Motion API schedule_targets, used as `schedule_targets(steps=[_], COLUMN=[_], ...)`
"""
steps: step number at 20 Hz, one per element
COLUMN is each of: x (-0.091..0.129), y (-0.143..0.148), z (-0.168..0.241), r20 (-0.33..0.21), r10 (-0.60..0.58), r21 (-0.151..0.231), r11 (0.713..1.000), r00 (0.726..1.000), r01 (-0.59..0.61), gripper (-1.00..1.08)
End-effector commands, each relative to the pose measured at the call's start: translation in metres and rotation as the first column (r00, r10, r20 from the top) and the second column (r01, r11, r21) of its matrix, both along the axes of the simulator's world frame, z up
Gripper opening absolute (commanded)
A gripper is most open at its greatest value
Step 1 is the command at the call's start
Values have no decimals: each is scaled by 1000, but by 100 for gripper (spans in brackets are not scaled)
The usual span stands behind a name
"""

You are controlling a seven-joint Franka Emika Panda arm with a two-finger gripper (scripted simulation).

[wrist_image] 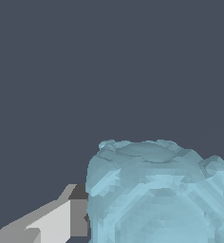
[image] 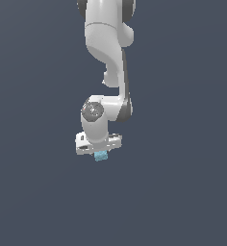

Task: Pick up the object and move it to a goal position.

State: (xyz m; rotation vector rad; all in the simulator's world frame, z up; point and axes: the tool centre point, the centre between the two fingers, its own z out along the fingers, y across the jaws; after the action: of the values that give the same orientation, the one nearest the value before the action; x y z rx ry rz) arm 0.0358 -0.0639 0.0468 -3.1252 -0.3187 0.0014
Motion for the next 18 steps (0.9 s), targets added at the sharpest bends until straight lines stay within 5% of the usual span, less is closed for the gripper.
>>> schedule_targets(steps=[1,18], x=[-5,-78], y=[1,13], z=[6,90], r20=[1,1], r10=[0,0], r21=[0,0], r11=[1000,1000], r00=[1000,1000], r01=[0,0], gripper=[-100,-100])
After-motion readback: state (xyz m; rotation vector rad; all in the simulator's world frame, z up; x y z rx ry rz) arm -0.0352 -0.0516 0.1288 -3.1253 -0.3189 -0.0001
